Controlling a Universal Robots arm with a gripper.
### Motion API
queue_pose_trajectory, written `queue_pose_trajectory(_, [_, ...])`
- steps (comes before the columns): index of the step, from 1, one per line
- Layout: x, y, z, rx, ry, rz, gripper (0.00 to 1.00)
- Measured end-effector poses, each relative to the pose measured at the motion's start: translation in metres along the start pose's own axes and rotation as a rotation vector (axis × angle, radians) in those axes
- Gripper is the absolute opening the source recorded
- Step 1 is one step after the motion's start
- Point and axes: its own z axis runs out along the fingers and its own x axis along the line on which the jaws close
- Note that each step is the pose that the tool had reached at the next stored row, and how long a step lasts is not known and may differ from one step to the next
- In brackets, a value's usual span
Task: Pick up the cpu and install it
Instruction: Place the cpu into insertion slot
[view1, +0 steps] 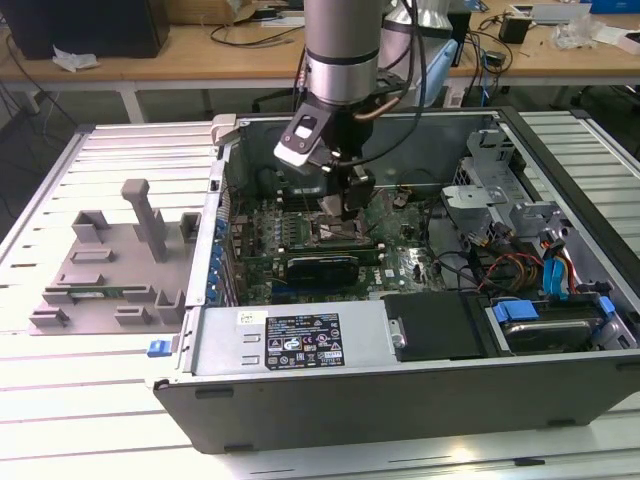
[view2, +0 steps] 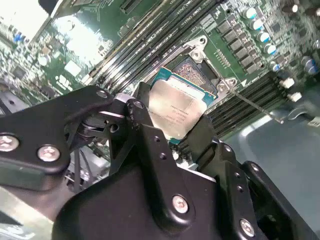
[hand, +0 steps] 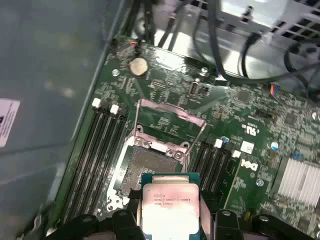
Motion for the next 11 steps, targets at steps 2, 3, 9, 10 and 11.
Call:
queue_pose_trajectory(2, [0.0000,0.0000,0.0006,-0.0006,-0.0022,0.050,0.54])
queue_pose_trajectory(3, [0.0000,-0.0001,0.0007,-0.0007,-0.0029,0.066,0.54])
queue_pose_trajectory(9, [0.0000,-0.0001,0.0028,-0.0021,-0.0084,0.192,0.54])
queue_pose_trajectory(10, [0.0000,-0.0001,0.0032,-0.0023,-0.0093,0.211,0.54])
queue_pose_trajectory(11, [-0.0001,-0.0002,0.0040,-0.0025,-0.0100,0.227,0.54])
